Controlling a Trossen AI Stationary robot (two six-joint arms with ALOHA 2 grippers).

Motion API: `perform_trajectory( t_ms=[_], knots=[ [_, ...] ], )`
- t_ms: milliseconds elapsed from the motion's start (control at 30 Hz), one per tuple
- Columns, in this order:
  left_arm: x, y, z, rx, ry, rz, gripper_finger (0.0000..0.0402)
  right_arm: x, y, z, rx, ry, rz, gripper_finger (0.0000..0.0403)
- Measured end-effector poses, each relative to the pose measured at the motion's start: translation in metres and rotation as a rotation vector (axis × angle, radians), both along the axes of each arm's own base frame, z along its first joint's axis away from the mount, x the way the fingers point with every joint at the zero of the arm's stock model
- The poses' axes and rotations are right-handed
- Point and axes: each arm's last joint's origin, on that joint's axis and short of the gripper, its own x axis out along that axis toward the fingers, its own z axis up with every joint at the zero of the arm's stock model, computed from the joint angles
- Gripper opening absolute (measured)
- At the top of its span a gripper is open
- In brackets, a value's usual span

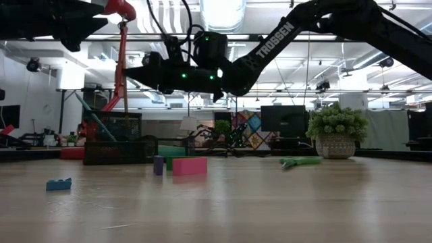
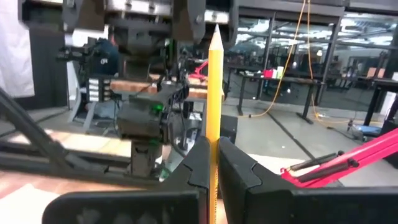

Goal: Pick and place office supplies into organizer
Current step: Put the yellow pencil into the desk organizer

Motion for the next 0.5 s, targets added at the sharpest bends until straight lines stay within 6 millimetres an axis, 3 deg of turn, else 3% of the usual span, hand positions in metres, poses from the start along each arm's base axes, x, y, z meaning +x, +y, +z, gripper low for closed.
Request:
perform_trajectory(
  t_ms=[500],
  knots=[
    [0.000,0.000,0.002,0.005,-0.017,0.001,0.0196,-0.002,-0.011,-0.003,0.151,0.000,-0.058,0.0008]
  ],
)
